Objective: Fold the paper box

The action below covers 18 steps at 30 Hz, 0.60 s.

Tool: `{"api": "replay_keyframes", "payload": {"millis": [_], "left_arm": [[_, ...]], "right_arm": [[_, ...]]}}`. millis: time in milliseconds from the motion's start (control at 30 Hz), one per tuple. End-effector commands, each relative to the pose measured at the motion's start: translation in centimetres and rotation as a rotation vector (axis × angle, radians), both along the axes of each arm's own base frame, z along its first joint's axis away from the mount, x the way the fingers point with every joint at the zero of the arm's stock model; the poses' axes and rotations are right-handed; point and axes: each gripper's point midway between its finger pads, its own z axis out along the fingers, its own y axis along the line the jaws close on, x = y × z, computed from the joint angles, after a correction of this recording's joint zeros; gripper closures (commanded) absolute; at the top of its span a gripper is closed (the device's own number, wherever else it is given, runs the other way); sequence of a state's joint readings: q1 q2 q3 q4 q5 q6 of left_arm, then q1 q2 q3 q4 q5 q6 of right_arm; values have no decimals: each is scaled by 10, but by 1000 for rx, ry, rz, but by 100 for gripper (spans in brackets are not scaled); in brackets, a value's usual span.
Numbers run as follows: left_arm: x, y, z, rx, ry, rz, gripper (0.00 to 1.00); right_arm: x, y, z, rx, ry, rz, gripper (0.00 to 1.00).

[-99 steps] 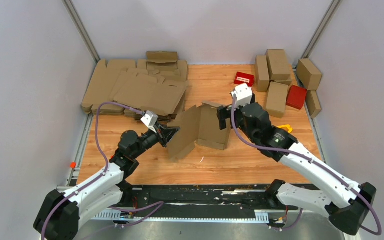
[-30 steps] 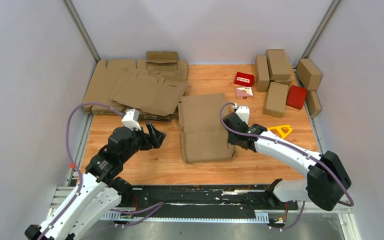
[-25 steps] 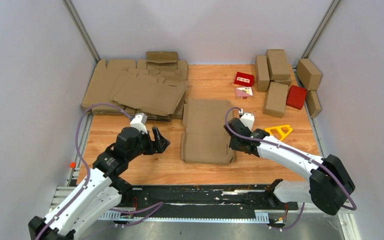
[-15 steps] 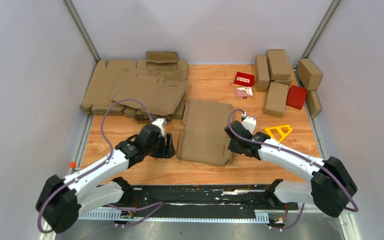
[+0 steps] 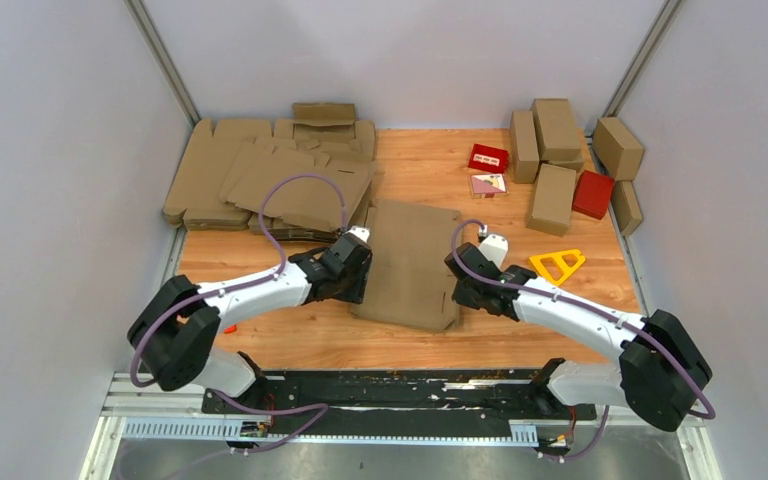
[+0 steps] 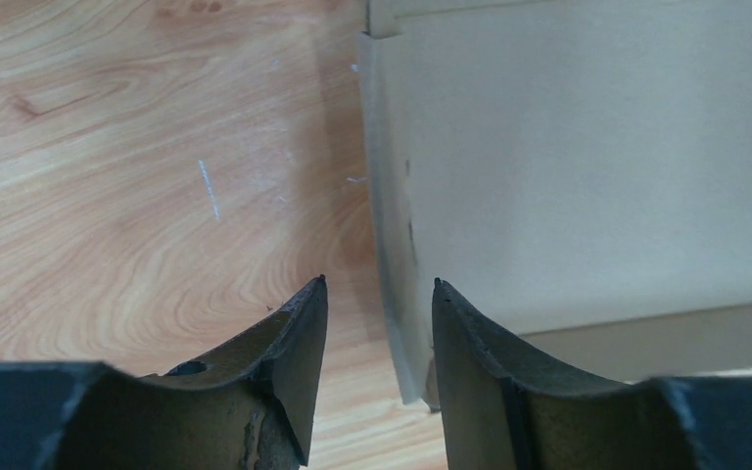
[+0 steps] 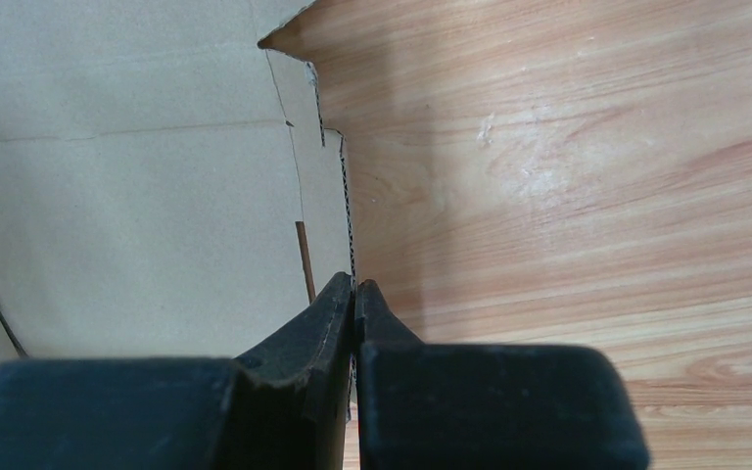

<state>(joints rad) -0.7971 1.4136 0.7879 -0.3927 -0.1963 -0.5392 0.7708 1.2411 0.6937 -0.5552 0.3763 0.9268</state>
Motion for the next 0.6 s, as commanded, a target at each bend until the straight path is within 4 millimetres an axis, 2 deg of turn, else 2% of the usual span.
{"api": "replay_keyframes", "payload": {"millis": [0,333,400,467,567], "left_arm": [[25,-1,11,33,-96,33,50],[42,-15,3,67,-89,19,61],[44,-18,3,69,-90,16,69],[46,-19,2,76,-91,17,83],[48,-19,-1,89,-86,14,99]], "right_arm": [[13,11,10,37,-57,-4,100],[12,17,10,49,-60,20,100],[11,19,10,53,-62,26,100],[11,21,11,53,-62,33,100],[10,23,10,55,-62,45,100]]}}
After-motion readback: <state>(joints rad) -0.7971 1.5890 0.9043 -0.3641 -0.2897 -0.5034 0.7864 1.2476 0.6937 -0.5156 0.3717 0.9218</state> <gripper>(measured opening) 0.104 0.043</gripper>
